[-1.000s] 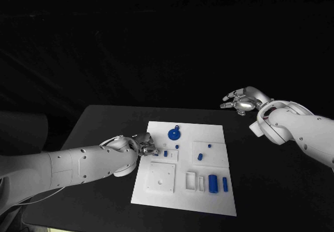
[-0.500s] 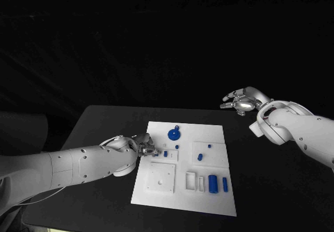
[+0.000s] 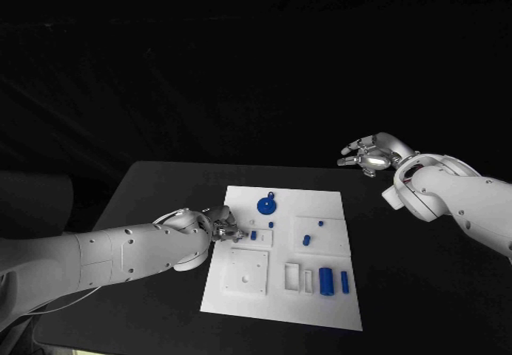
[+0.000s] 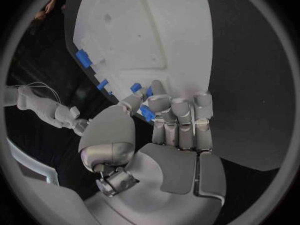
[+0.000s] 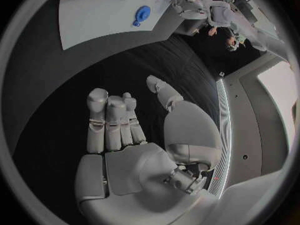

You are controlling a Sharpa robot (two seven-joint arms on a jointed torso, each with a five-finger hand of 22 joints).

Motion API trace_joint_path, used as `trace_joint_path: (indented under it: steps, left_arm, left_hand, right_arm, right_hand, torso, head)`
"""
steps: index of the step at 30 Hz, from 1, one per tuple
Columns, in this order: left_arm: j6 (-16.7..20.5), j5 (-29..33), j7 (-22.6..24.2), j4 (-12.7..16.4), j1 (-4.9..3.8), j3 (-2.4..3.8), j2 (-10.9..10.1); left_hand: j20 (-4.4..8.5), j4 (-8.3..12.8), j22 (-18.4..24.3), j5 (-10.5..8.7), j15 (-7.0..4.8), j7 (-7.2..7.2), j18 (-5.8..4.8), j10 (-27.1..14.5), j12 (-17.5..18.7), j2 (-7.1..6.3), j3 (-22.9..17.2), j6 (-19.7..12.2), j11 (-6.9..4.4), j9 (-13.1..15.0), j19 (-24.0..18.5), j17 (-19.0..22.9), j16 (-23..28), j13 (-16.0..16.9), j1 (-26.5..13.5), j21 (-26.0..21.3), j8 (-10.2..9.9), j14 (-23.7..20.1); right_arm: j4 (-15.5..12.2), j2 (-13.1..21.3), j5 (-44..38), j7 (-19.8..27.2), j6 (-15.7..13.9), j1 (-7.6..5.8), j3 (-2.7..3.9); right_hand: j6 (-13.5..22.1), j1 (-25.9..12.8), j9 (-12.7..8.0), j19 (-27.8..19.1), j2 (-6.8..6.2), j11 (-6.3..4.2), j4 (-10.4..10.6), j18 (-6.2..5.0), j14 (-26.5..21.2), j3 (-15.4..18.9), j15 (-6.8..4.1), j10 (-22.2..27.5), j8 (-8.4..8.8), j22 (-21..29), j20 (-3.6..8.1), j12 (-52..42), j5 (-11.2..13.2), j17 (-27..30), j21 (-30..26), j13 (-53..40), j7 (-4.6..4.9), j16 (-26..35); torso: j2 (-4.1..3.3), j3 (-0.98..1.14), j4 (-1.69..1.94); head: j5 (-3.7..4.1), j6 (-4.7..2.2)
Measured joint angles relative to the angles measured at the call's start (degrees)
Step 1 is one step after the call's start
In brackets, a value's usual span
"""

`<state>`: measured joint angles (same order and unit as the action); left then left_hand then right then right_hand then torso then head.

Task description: Assemble the parts on the task board

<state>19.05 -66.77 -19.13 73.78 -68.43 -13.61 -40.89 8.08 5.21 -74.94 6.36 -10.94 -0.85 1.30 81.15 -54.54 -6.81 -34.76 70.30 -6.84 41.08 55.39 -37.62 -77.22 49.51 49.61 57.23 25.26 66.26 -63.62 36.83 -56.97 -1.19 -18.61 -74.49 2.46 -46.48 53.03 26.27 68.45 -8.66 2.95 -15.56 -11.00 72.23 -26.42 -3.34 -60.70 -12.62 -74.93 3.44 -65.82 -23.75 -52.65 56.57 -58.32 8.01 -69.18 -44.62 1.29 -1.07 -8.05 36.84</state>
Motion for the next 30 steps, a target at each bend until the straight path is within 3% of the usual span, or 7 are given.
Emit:
trace_joint_path:
  steps: [6, 9, 11, 14, 21, 30]
  left_arm:
    - [-0.1, 0.0, 0.0, -0.4, 0.03, -0.01, 0.2]
    - [-0.1, 0.1, 0.0, -0.8, 0.07, -0.01, 0.4]
    - [-0.2, 0.1, 0.0, -1.0, 0.09, -0.01, 0.5]
    - [-0.2, 0.1, 0.0, -1.3, 0.12, 0.00, 0.6]
    - [-0.3, 0.3, 0.0, -1.7, 0.13, 0.12, 0.7]
    - [-0.3, 0.7, 0.0, -2.0, 0.20, 0.40, 0.7]
  left_hand:
    - [0.00, -1.2, 0.0, -0.55, -0.22, 0.00, 0.01, 0.0, -0.2, -0.83, -0.1, 0.0, 0.00, 0.0, 0.0, 0.1, -0.2, -0.1, -0.2, 0.0, 0.0, 0.2]
    - [0.00, -3.0, 0.0, -2.87, -0.42, -0.01, 0.01, -0.1, -0.6, -2.03, -0.1, 0.0, -0.05, -0.3, 0.0, 0.2, -0.2, -0.3, -0.1, 0.3, 0.0, 0.4]
    - [0.00, -3.8, 0.0, -3.31, -0.56, -0.02, 0.00, -0.1, -0.6, -2.57, -0.1, 0.0, -0.06, -0.3, 0.0, 0.2, -0.2, -0.3, -0.5, 0.4, 0.2, 0.5]
    - [0.00, -5.1, 0.0, -3.32, -0.62, 0.00, 0.93, -0.1, -0.8, -3.38, -0.1, 0.0, -0.06, -0.2, 0.0, 0.2, -0.4, -0.4, -0.6, 0.4, 0.5, 0.6]
    - [0.00, -7.7, 0.0, -3.32, -0.62, -0.10, 0.94, -0.1, -0.8, -5.31, -0.3, -0.3, -0.06, -0.1, 0.0, 0.3, -0.4, -0.5, -0.9, 0.4, 0.7, 0.6]
    - [0.00, -10.0, 0.0, -3.32, -0.75, 0.09, 0.93, -0.2, -0.8, -6.81, -0.6, -0.5, -0.14, 0.0, 0.0, 0.4, -0.7, -0.7, -1.0, 0.4, 0.7, 0.3]
  right_arm:
    - [0.0, 0.0, 0.0, 0.0, 0.0, 0.00, 0.00]
    - [0.0, 0.0, 0.0, 0.0, 0.0, 0.00, 0.00]
    - [0.0, 0.0, 0.0, 0.0, 0.0, 0.00, 0.00]
    - [0.0, 0.0, 0.0, 0.0, 0.0, 0.00, 0.00]
    - [0.0, 0.0, 0.0, 0.0, 0.0, 0.00, 0.00]
    - [0.1, 0.0, 0.0, 0.0, 0.0, 0.00, 0.00]
  right_hand:
    - [0.0, 0.0, 0.0, 0.1, 0.00, 0.00, 0.0, 0.00, 0.0, 0.0, 0.00, 0.0, 0.00, 0.0, -0.02, 0.0, 0.0, 0.0, 0.0, 0.0, 0.00, 0.0]
    - [0.0, 0.0, 0.0, 0.2, 0.00, 0.00, 0.0, 0.01, 0.0, 0.0, 0.00, 0.0, 0.00, 0.0, 0.04, 0.0, 0.0, 0.0, 0.0, 0.0, 0.00, 0.0]
    - [0.0, 0.0, 0.0, 0.2, 0.00, 0.00, 0.0, 0.01, 0.0, 0.0, 0.00, 0.0, 0.00, 0.0, 0.04, 0.0, 0.0, 0.0, 0.0, 0.0, 0.00, 0.0]
    - [0.0, 0.0, 0.0, 0.2, 0.00, 0.00, 0.0, 0.00, 0.0, 0.0, 0.00, 0.0, 0.00, 0.0, 0.04, 0.0, 0.0, 0.0, 0.0, 0.0, 0.00, 0.0]
    - [0.0, 0.0, 0.0, 0.2, 0.00, 0.00, 0.0, 0.01, 0.0, 0.0, 0.00, 0.0, 0.00, 0.0, 0.03, 0.0, 0.0, 0.0, 0.0, 0.1, 0.00, 0.0]
    - [0.0, 0.0, 0.0, 0.2, 0.00, 0.00, 0.0, 0.00, 0.0, 0.0, 0.00, 0.0, 0.00, 0.0, 0.01, 0.0, 0.0, 0.0, 0.0, 0.1, -0.01, 0.0]
  torso:
    - [0.00, -0.02, 0.01]
    - [0.00, -0.02, 0.00]
    - [0.00, -0.02, 0.00]
    - [0.00, -0.05, -0.03]
    - [-0.01, -0.05, -0.04]
    - [0.00, -0.03, 0.00]
  head:
    - [0.05, 0.01]
    - [0.05, -0.08]
    - [0.05, -0.10]
    - [0.05, -0.13]
    - [0.15, -0.04]
    - [0.24, 0.02]
